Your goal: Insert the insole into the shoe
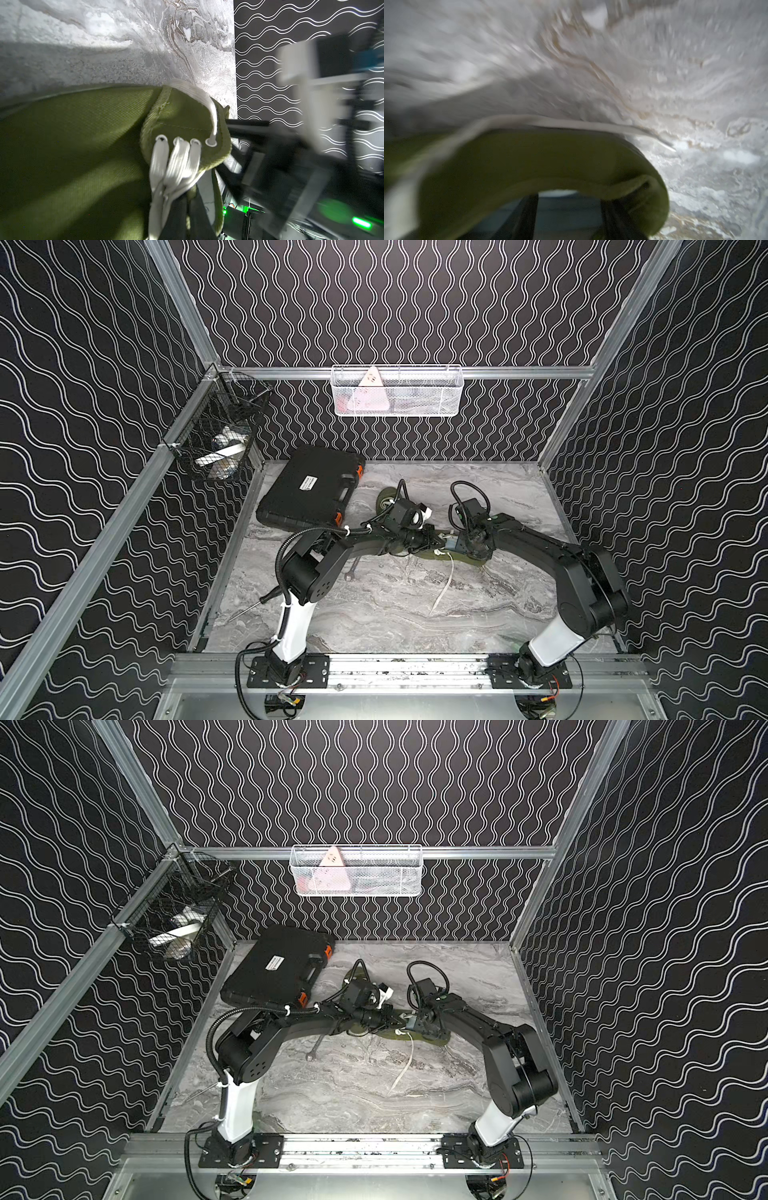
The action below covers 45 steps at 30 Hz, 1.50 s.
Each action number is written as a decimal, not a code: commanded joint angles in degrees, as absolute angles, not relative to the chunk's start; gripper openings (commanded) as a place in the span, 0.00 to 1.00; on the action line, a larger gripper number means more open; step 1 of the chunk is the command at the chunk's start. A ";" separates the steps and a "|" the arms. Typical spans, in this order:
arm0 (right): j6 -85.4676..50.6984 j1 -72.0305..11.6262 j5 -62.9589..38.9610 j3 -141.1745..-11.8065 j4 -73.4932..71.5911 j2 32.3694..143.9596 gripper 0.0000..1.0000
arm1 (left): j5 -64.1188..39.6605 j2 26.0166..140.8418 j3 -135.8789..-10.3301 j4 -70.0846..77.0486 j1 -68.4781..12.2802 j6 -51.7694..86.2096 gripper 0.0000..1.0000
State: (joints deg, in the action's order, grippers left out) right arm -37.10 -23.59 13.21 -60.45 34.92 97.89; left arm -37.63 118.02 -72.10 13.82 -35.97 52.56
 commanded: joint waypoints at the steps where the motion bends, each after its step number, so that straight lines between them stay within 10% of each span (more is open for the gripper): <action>1: -37.82 -23.49 13.51 -62.46 40.46 99.89 0.53 | -38.29 117.04 -72.17 12.92 -35.85 51.55 0.00; 45: -34.60 -19.70 0.36 -59.18 37.19 92.59 0.53 | -28.11 117.45 -82.70 -11.11 -38.31 34.51 0.00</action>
